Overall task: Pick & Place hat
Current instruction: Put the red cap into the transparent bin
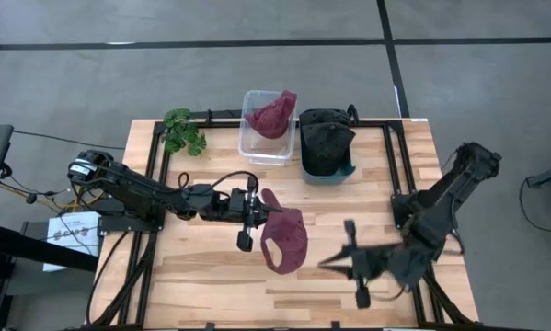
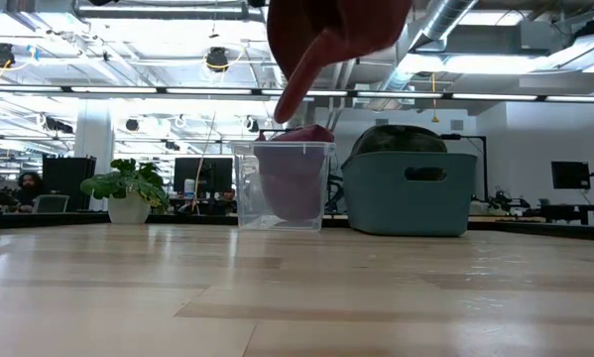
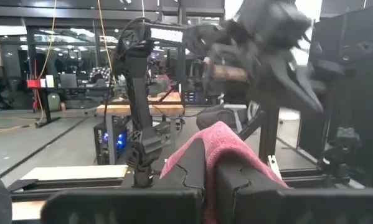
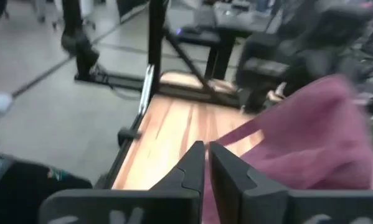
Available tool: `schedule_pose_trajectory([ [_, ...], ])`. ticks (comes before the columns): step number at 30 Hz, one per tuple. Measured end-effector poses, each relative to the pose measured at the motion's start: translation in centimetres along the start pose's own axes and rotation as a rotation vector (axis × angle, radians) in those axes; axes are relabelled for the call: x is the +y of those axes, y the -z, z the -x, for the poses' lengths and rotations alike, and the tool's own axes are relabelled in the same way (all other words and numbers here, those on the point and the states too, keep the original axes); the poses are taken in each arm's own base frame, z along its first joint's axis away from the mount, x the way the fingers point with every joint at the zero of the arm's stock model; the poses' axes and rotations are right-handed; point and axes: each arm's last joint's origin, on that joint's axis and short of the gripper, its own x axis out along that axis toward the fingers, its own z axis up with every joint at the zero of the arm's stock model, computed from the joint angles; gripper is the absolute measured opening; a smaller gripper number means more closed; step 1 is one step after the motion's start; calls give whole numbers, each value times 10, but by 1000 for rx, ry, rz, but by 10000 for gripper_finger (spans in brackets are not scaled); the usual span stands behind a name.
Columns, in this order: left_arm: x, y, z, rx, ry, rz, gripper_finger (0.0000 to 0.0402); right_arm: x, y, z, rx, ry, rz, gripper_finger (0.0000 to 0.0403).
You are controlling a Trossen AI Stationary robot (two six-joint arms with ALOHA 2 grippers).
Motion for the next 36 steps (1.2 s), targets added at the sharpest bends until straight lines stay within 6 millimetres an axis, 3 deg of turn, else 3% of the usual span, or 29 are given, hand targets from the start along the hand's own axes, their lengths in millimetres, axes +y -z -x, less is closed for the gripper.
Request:
schedule_pose_trajectory([
  [10, -5, 0, 1, -2, 17, 101, 5, 68, 62, -74, 93, 39, 88, 1],
  [17, -13, -1, 2, 0, 41, 140, 5, 92, 88, -92, 67, 204, 201, 0],
  [24, -23, -2, 4, 3, 72, 162, 5, 87, 93, -103, 67, 296, 203, 0],
  [32, -22, -1, 4, 10, 69, 159, 5, 64, 88, -121, 77, 321, 196, 0],
  [36, -24, -1, 4, 10, 75, 163, 5, 40, 87, -131, 86, 517, 169, 0],
])
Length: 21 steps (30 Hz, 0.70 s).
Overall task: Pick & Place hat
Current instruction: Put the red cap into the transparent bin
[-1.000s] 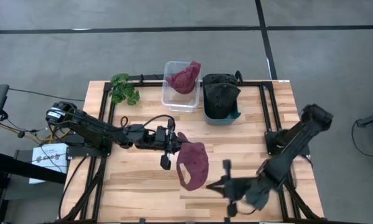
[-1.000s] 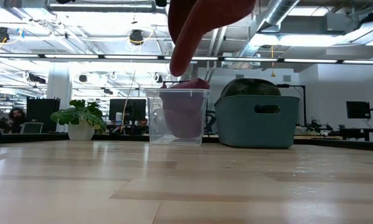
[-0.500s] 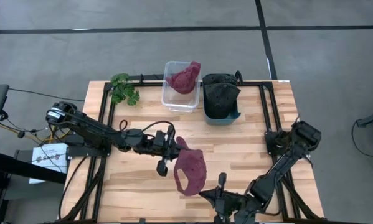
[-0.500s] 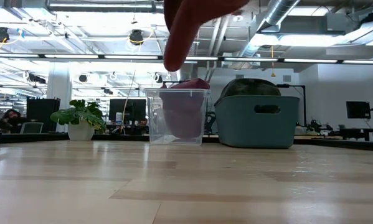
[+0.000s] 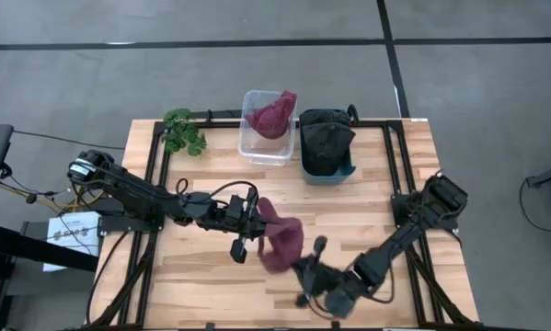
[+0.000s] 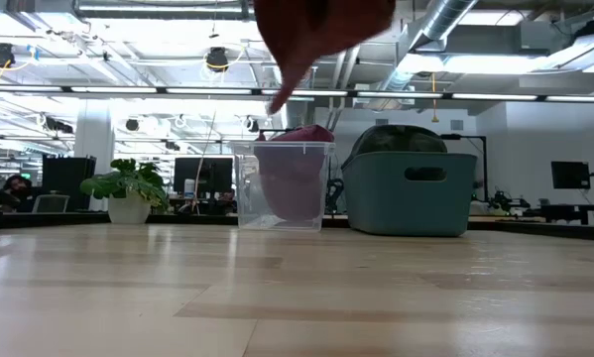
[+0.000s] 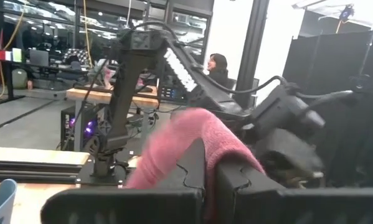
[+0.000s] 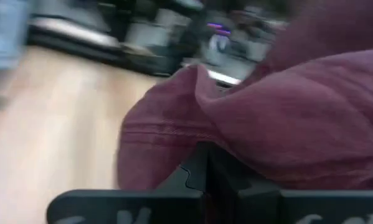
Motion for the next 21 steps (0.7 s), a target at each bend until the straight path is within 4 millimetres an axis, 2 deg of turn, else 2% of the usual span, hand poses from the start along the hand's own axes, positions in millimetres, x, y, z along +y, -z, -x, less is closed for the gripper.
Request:
schedule_pose_trajectory([
  [5, -5, 1, 1, 3, 14, -1, 5, -24, 6, -26, 46, 322, -55, 0],
  [10, -5, 2, 1, 14, 14, -3, 5, -27, 10, -28, 52, 350, -104, 0],
  [14, -4, 5, 1, 47, -6, -9, 5, -18, 13, -13, 48, 322, -60, 0],
  [21, -6, 7, 1, 61, -17, -7, 5, -3, 13, 33, -29, 385, 35, 0],
])
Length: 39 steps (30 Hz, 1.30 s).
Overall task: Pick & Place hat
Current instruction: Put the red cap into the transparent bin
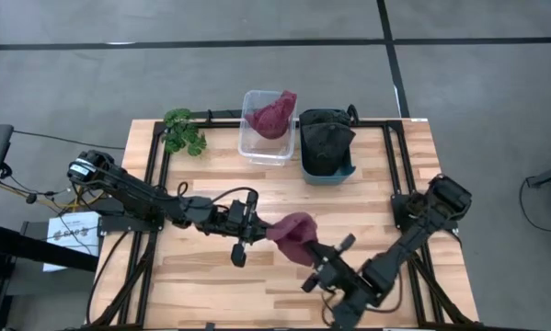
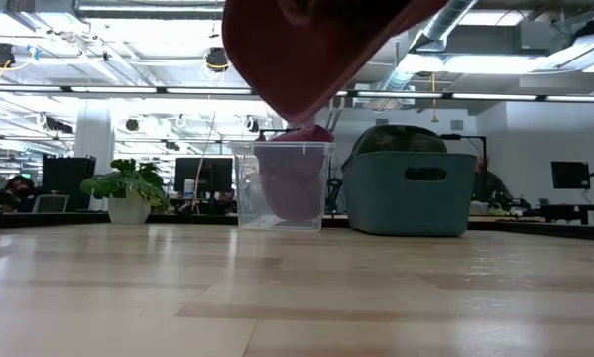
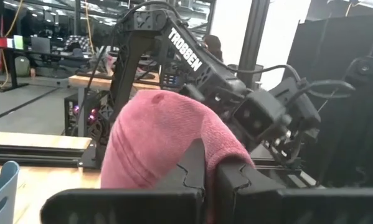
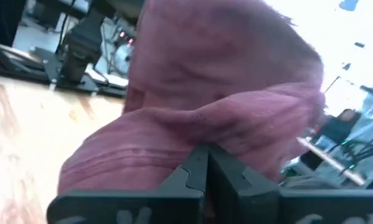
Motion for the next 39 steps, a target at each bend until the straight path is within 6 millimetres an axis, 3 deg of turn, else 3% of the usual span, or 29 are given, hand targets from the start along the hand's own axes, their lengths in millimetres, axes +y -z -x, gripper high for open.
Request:
schedule_pose_trajectory([
  [16, 0, 0, 0, 3, -15, -4, 5, -8, -4, 75, -111, -181, 86, 0],
  [20, 0, 0, 0, 3, -15, -4, 5, -7, -3, 81, -111, -242, 74, 0],
  [26, 0, 0, 0, 3, -15, -4, 5, -2, -8, 63, -61, -297, -25, 0],
  [34, 1, 0, 0, 3, -16, -5, 5, 5, -39, 22, -110, -510, -153, 0],
  [39, 0, 0, 0, 3, -15, -3, 5, 3, -40, -9, -78, -445, -183, 0],
])
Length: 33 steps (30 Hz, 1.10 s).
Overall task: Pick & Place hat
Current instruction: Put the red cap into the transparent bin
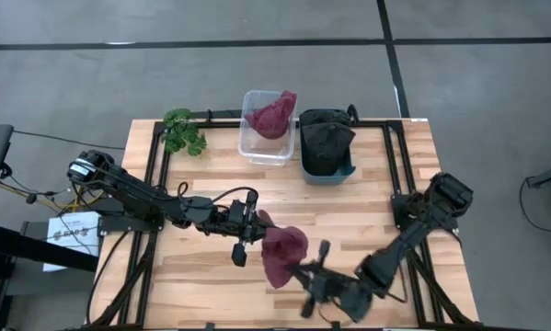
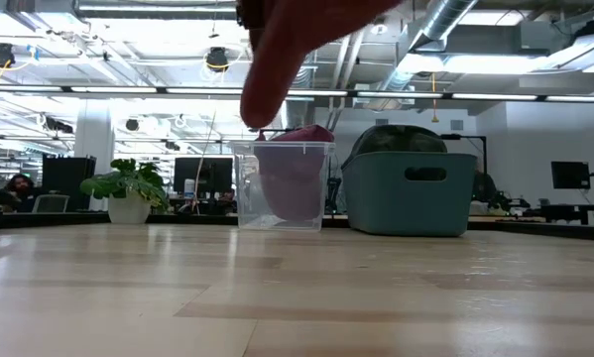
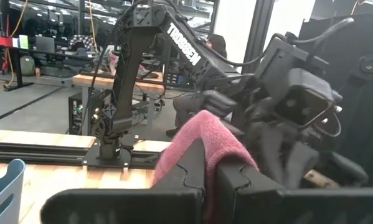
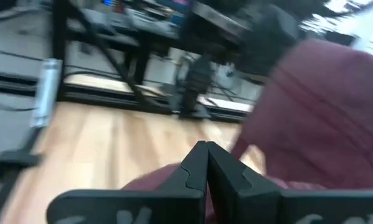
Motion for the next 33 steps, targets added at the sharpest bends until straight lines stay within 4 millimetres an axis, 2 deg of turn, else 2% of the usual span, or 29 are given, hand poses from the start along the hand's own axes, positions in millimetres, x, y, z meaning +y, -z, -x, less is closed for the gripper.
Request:
schedule_pose_trajectory([
  [4, 0, 0, 0, 0, 0, 1, 5, -13, 8, -18, 53, 108, -31, 0],
  [8, 0, 2, 0, 21, -4, -6, 5, -16, 17, -11, 84, 282, -7, 0],
  [10, 1, 4, 0, 36, -30, -10, 5, -11, 15, -1, 69, 305, -9, 0],
  [18, 1, 6, 0, 61, -57, -14, 5, 7, -16, 48, 4, 363, 60, 0],
  [23, 3, 8, 0, 75, -96, -24, 5, 22, -18, 85, -20, 288, 174, 0],
  [28, 8, 17, 4, 121, -178, -73, 5, 25, 2, 114, -42, 217, 284, 0],
  [31, 11, 21, 7, 132, -209, -74, 5, 9, 17, 124, -36, 145, 200, 0],
  [33, 7, 21, 11, 130, -197, -68, 5, -5, 34, 130, 21, 70, 100, 0],
])
